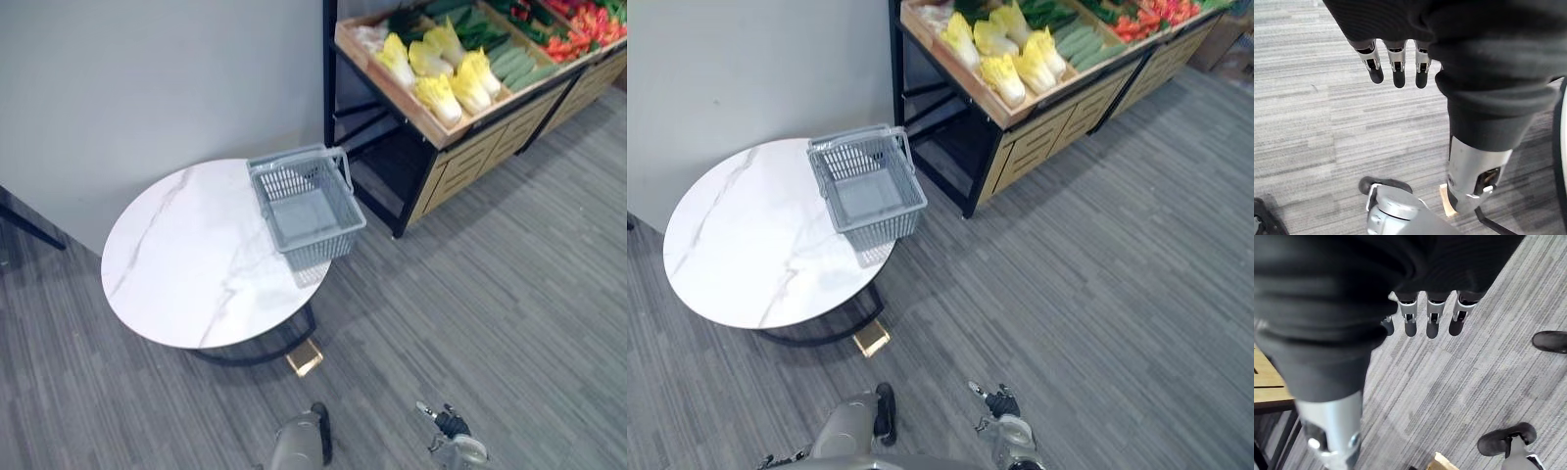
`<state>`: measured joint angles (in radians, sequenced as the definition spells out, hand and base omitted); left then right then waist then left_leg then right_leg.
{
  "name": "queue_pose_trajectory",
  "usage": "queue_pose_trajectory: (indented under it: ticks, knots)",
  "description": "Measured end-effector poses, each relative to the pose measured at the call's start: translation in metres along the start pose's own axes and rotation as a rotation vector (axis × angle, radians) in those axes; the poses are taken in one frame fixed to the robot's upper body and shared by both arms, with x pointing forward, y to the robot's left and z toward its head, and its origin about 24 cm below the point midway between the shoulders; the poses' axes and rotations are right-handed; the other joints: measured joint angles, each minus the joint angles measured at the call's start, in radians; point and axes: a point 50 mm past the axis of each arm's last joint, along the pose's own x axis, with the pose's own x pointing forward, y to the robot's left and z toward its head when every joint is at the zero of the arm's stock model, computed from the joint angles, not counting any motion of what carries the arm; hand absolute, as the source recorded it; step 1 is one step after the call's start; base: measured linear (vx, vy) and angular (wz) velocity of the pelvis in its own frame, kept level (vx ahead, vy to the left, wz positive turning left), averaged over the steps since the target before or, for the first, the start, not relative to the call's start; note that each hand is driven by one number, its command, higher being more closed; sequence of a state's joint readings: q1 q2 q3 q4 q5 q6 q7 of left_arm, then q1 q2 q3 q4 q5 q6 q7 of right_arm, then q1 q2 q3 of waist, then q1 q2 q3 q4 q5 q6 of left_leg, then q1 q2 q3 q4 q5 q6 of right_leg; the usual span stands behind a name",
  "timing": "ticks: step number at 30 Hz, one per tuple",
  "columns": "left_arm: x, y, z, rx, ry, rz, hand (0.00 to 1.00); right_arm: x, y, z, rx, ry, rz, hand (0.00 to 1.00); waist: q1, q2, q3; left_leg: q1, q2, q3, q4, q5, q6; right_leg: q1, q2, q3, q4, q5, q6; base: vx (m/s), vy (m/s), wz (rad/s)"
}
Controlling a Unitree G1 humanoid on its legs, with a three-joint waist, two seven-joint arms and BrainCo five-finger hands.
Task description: Pick vegetable in the basket
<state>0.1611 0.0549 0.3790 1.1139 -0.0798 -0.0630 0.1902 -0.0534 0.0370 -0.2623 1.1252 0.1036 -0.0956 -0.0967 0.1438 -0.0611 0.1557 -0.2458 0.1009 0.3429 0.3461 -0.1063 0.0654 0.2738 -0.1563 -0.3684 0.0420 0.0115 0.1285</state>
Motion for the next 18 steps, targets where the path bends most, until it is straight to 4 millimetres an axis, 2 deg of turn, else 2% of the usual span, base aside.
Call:
queue_pose_trajectory:
  ticks: [1, 2, 3, 4, 5, 6, 7, 8, 9, 10, 11, 12, 14, 15, 16, 17, 18]
  knots:
    - [0.001, 0.004, 0.001, 0.017, -0.003, 0.009, 0.0, 0.0, -0.002, -0.003, -0.004, 0.007, -0.006, 0.0, 0.0, 0.0, -0.014, 0.034, -0.013, -0.004, -0.064, -0.002, -0.002, -0.039, -0.016, 0.014, 0.08, -0.002, 0.001, 0.23, 0.097, -0.01]
    - [0.0, 0.004, -0.004, 0.033, 0.015, 0.007, 0.0, -0.001, -0.008, -0.007, -0.015, 0.024, -0.019, 0.0, -0.005, 0.002, -0.03, 0.082, -0.025, -0.019, -0.157, -0.001, -0.014, -0.11, -0.033, 0.035, 0.237, -0.007, 0.01, 0.14, 0.079, 0.09]
    - [0.001, 0.006, -0.004, 0.054, 0.017, 0.007, 0.0, -0.001, -0.01, -0.01, -0.022, 0.037, -0.022, 0.0, -0.009, -0.006, -0.035, 0.098, -0.037, -0.025, -0.186, 0.003, -0.02, -0.152, -0.055, 0.048, 0.335, -0.008, 0.011, 0.19, 0.073, 0.32]
    - [0.002, 0.011, 0.0, 0.083, 0.006, 0.012, 0.0, -0.003, -0.013, -0.016, -0.023, 0.056, -0.027, 0.0, -0.024, -0.038, -0.035, 0.133, -0.069, -0.036, -0.211, -0.002, -0.012, -0.222, -0.103, 0.088, 0.501, 0.026, 0.044, 0.21, 0.075, 0.53]
    - [0.004, 0.016, 0.004, 0.109, -0.004, 0.02, 0.0, -0.005, -0.017, -0.024, -0.021, 0.078, -0.036, 0.0, -0.035, -0.05, -0.024, 0.179, -0.091, -0.066, -0.216, -0.015, 0.007, -0.271, -0.132, 0.134, 0.661, 0.134, 0.069, 0.24, 0.068, 0.59]
    - [0.004, 0.015, 0.004, 0.115, -0.004, 0.016, 0.0, -0.005, -0.021, -0.024, -0.023, 0.077, -0.044, 0.0, -0.047, -0.046, -0.018, 0.21, -0.094, -0.083, -0.224, -0.025, 0.015, -0.294, -0.136, 0.161, 0.732, 0.226, 0.077, 0.34, 0.075, 0.77]
    - [0.004, 0.013, 0.005, 0.138, -0.004, 0.009, 0.0, -0.005, -0.026, -0.025, -0.034, 0.082, -0.053, 0.0, -0.076, -0.035, -0.009, 0.253, -0.086, -0.12, -0.219, -0.048, 0.022, -0.355, -0.139, 0.178, 0.896, 0.164, 0.061, 0.35, 0.057, 0.79]
    - [0.004, 0.009, 0.011, 0.148, -0.026, -0.001, 0.0, -0.005, -0.027, -0.022, -0.044, 0.074, -0.052, 0.0, -0.085, -0.033, -0.008, 0.298, -0.077, -0.135, -0.221, -0.053, 0.016, -0.417, -0.142, 0.16, 0.991, 0.044, 0.019, 0.36, 0.062, 0.78]
    - [0.005, 0.007, 0.014, 0.149, -0.035, -0.005, 0.0, -0.004, -0.028, -0.021, -0.049, 0.069, -0.051, 0.0, -0.086, -0.032, -0.007, 0.319, -0.072, -0.141, -0.223, -0.057, 0.015, -0.437, -0.143, 0.143, 0.992, -0.002, 0.015, 0.3, 0.035, 0.63]
    - [0.005, 0.002, 0.023, 0.149, -0.065, -0.011, 0.0, -0.004, -0.026, -0.021, -0.058, 0.066, -0.045, 0.0, -0.087, -0.03, -0.006, 0.358, -0.059, -0.149, -0.235, -0.059, 0.012, -0.469, -0.139, 0.095, 0.926, -0.061, 0.001, 0.28, -0.015, 0.6]
    - [0.006, -0.001, 0.035, 0.151, -0.106, -0.006, 0.0, -0.003, -0.022, -0.016, -0.072, 0.05, -0.033, 0.0, -0.087, -0.027, -0.006, 0.378, -0.046, -0.173, -0.246, -0.067, -0.001, -0.499, -0.121, 0.061, 0.797, -0.08, -0.022, 0.22, -0.022, 0.59]
    - [0.006, -0.003, 0.041, 0.141, -0.128, -0.004, 0.0, -0.002, -0.021, -0.013, -0.082, 0.045, -0.025, 0.0, -0.087, -0.027, -0.005, 0.381, -0.041, -0.19, -0.248, -0.069, -0.005, -0.511, -0.11, 0.058, 0.711, -0.082, -0.024, 0.28, -0.111, 0.67]
    - [0.005, -0.014, 0.058, 0.124, -0.188, -0.018, 0.0, -0.001, -0.018, -0.011, -0.081, 0.04, -0.02, 0.0, -0.087, -0.024, -0.004, 0.387, -0.029, -0.249, -0.254, -0.086, -0.032, -0.512, -0.061, 0.111, 0.306, -0.063, -0.011, 0.34, -0.192, 0.79]
    - [0.005, -0.016, 0.059, 0.124, -0.195, -0.024, 0.0, -0.001, -0.018, -0.011, -0.082, 0.04, -0.019, 0.0, -0.087, -0.024, -0.004, 0.388, -0.026, -0.274, -0.251, -0.096, -0.047, -0.512, -0.046, 0.159, 0.197, -0.047, -0.011, 0.34, -0.242, 0.66]
    - [0.005, -0.017, 0.058, 0.123, -0.195, -0.026, 0.0, -0.001, -0.018, -0.011, -0.082, 0.04, -0.019, 0.0, -0.088, -0.024, -0.004, 0.388, -0.024, -0.288, -0.247, -0.103, -0.058, -0.513, -0.04, 0.187, 0.15, -0.034, -0.01, 0.34, -0.281, 0.8]
    - [0.004, -0.018, 0.055, 0.121, -0.187, -0.026, 0.0, -0.002, -0.02, -0.013, -0.085, 0.047, -0.024, 0.0, -0.09, -0.024, -0.004, 0.389, -0.017, -0.335, -0.231, -0.125, -0.094, -0.506, -0.026, 0.228, 0.098, -0.001, -0.006, 0.35, -0.307, 0.8]
    - [0.004, -0.018, 0.054, 0.121, -0.184, -0.025, 0.0, -0.002, -0.021, -0.014, -0.087, 0.05, -0.025, 0.0, -0.089, -0.026, -0.003, 0.392, -0.014, -0.355, -0.229, -0.135, -0.108, -0.498, -0.021, 0.24, 0.092, 0.012, -0.007, 0.36, -0.357, 1.16]
